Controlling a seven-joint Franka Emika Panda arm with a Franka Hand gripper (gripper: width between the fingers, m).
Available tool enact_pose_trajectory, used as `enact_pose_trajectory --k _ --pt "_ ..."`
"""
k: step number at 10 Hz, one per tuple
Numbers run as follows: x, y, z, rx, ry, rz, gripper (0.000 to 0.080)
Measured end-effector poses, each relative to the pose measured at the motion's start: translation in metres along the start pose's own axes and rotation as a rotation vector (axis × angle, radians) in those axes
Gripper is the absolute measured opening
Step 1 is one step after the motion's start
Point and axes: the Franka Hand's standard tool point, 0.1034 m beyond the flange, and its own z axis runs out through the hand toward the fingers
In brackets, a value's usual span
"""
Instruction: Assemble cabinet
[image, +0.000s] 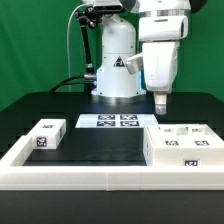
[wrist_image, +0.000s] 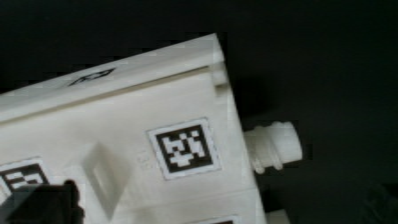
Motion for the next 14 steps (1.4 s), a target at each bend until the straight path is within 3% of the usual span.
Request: enact_pose_trajectory --k 2,7,8,13,14 --pt "0.001 -0.001 0.0 0.002 0.002 0.107 0.0796" --pt "-0.005 -0.014 0.013 -0.063 0.094 0.65 0.0796" --pt "-0.004 -0.019 0.015 -0.044 0.097 0.762 0.0796" --pt "0.001 -0.02 0.015 -0.01 0.122 1.066 0.0796" --pt "0.01 -0.021 0.011 -0.004 0.123 1.196 0.0796"
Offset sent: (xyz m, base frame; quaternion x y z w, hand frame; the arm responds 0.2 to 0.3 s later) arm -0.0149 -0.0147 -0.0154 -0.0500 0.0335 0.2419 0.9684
